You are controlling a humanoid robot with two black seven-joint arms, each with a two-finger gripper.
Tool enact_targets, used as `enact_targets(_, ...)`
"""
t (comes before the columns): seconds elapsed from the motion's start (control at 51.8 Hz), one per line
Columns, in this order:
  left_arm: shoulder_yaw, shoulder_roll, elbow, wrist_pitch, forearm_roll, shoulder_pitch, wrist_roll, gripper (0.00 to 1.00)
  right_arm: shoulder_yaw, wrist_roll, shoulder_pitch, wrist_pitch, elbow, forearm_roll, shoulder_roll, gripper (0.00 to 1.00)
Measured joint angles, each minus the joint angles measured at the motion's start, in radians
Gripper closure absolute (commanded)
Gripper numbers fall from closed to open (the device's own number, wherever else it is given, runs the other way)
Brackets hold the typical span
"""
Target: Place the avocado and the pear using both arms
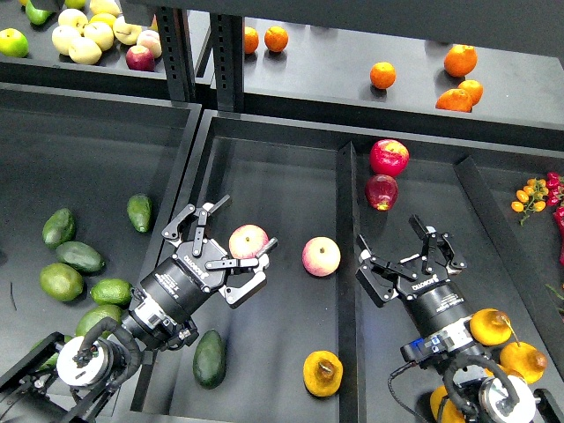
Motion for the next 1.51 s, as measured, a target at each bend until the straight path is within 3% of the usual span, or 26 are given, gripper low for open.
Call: enact_targets(1.507,0.019,0.0,0.006,0.0,-0.001,-0.013,0.011,0.01,-0.009,-0.002,0.0,0.0,0.0,0.0,0.0,0.0)
